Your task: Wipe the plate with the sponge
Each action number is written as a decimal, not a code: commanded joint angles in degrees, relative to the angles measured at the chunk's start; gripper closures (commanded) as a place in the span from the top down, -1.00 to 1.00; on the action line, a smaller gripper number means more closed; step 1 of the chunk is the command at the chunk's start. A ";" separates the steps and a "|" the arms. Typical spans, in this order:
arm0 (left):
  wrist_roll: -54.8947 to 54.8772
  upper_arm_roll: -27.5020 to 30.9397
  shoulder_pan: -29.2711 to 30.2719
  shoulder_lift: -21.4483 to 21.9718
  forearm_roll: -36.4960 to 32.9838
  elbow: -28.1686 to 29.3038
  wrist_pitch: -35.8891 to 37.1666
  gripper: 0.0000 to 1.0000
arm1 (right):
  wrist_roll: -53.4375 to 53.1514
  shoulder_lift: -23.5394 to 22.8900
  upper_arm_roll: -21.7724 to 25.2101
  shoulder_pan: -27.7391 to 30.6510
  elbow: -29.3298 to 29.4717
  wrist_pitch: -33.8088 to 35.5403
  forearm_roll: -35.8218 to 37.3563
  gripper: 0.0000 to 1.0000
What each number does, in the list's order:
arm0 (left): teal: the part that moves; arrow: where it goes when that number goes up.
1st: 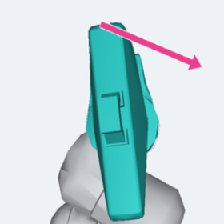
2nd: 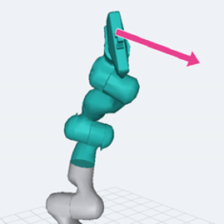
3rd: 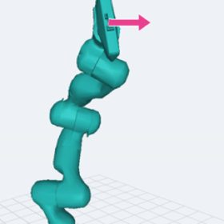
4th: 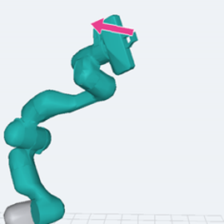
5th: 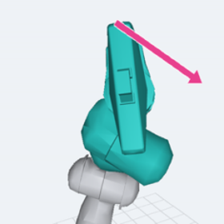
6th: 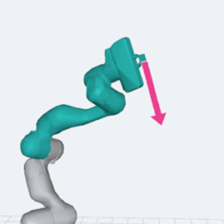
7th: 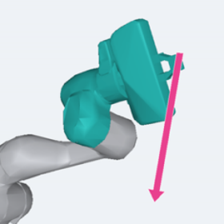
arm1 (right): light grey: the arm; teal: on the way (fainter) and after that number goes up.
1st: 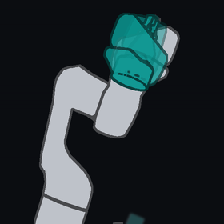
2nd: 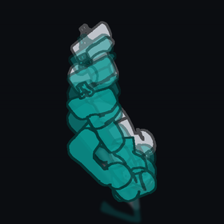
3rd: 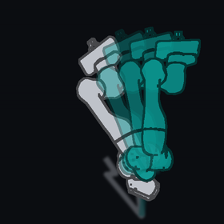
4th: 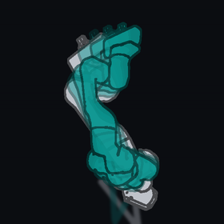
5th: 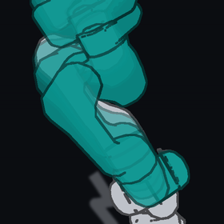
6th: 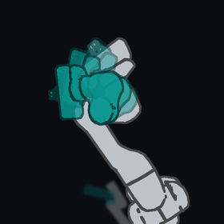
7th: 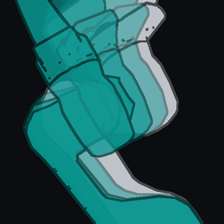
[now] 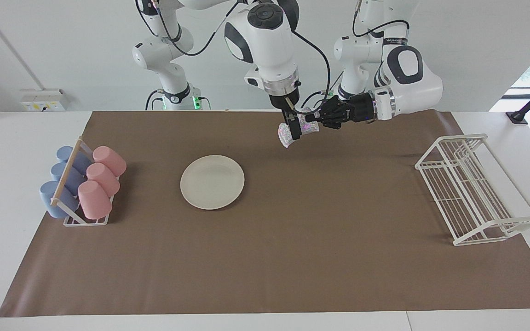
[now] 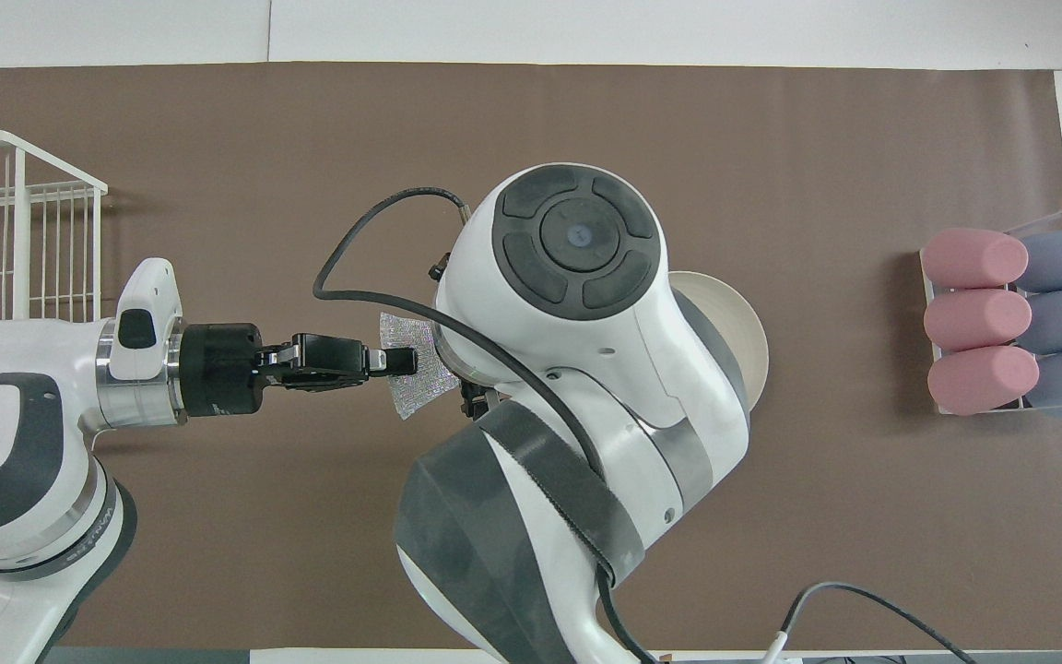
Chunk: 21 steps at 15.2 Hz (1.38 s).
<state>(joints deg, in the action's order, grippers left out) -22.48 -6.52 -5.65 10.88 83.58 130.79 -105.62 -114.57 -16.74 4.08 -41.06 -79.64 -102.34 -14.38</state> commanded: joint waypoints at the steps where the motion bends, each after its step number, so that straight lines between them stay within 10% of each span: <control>1: -1.07 0.46 0.11 1.51 1.14 1.57 1.12 -1.00 | -1.01 1.97 -0.12 0.01 -2.97 -1.54 -0.91 1.00; 8: -1.07 0.46 -0.24 1.51 1.14 1.57 1.03 -1.00 | -2.15 2.76 -0.12 -0.16 -5.60 -6.11 -1.00 0.89; 10: -1.07 0.46 -0.24 1.51 1.14 1.57 1.21 -1.00 | -1.97 3.12 -0.12 -0.25 -6.57 -7.25 -0.91 -0.52; 11: -1.16 0.46 -0.24 1.51 1.14 1.66 1.12 -1.00 | -1.89 3.20 -0.12 -0.60 -6.75 -7.34 -1.00 -0.81; 21: -0.99 0.37 -0.59 1.51 1.14 1.57 0.95 -0.95 | -0.84 3.21 -0.04 -0.60 -6.75 -7.17 -0.12 -1.00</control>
<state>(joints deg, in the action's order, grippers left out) -22.55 -6.60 -5.67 10.88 83.58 130.81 -105.16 -115.49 -15.00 4.05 -41.76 -84.22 -108.22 -14.44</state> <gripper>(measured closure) 0.960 0.872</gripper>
